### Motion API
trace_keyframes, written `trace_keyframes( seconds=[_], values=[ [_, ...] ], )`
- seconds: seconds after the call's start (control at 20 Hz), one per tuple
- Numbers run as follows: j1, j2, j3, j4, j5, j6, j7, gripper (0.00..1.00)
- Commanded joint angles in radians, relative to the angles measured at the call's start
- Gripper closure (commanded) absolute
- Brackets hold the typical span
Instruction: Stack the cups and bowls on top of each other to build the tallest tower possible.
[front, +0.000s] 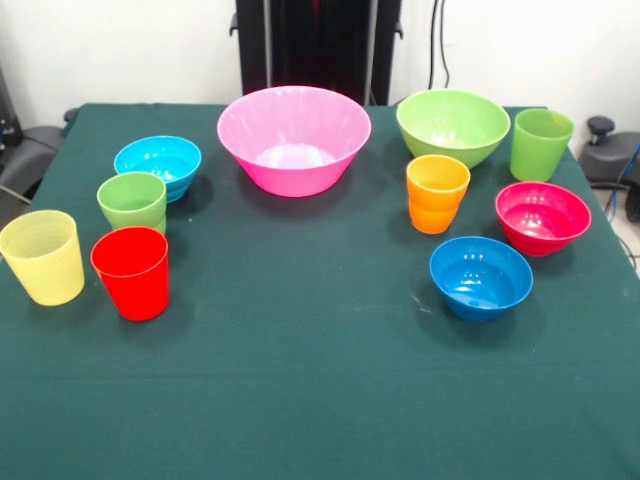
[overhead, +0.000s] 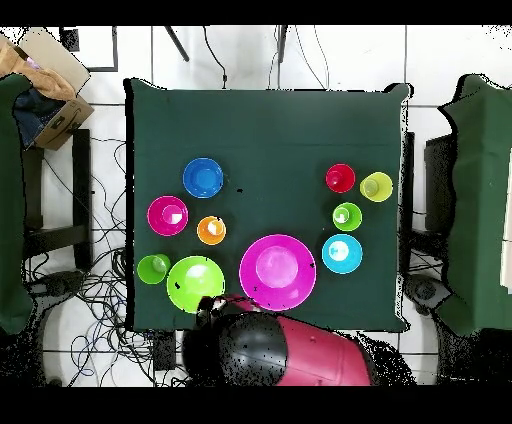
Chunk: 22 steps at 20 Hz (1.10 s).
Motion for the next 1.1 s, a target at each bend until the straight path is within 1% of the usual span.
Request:
trace_keyframes(
  seconds=[0.05,0.15,0.25,0.35,0.6,0.8,1.1],
  values=[
    [-0.09,0.068,0.107,0.086,-0.111,-0.063,-0.372,0.0],
    [-0.107,0.069,0.119,0.094,-0.115,-0.07,-0.371,0.0],
    [-0.117,0.076,0.134,0.096,-0.145,-0.048,-0.37,0.0],
    [-0.124,0.086,0.147,0.109,-0.15,-0.087,-0.35,0.0],
    [-0.144,0.08,0.177,0.129,-0.159,-0.107,-0.337,0.0],
    [-0.155,0.093,0.204,0.142,-0.16,-0.14,-0.311,0.0],
    [-0.187,0.12,0.247,0.18,-0.168,-0.226,-0.285,0.0]
  ],
)
